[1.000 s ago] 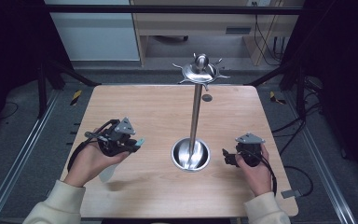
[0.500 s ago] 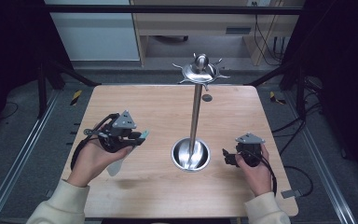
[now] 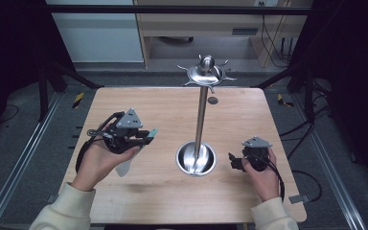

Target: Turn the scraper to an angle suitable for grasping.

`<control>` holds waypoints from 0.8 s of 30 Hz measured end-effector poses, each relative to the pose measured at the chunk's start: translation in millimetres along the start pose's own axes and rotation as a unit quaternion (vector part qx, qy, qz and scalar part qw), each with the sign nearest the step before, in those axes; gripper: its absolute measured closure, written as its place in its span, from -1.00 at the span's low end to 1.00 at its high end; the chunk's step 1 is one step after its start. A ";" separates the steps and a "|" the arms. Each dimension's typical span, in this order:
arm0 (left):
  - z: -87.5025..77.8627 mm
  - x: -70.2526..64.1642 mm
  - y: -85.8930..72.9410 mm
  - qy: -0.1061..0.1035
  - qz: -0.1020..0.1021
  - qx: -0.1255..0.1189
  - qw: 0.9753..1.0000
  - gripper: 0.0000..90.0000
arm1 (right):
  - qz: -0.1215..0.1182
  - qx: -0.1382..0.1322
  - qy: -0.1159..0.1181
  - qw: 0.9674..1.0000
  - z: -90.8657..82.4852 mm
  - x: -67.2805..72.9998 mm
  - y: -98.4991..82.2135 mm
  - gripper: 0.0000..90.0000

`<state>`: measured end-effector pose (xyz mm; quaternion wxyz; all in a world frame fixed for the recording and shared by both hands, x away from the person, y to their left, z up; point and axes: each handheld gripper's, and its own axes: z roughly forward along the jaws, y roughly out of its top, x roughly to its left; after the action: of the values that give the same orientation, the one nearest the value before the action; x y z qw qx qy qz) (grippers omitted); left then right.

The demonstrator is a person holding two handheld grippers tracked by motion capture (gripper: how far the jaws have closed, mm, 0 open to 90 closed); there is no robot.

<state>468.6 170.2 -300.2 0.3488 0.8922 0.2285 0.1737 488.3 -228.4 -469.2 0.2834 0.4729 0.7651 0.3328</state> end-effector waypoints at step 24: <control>-12.3 -12.4 24.8 0.001 0.013 -0.037 0.999 0.65 | 0.004 0.002 0.003 1.000 0.2 0.5 0.2 -0.73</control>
<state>459.5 154.1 -276.1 0.3792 0.8813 0.2107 0.1873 488.4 -227.8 -469.2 0.2792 0.4757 0.7645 0.3336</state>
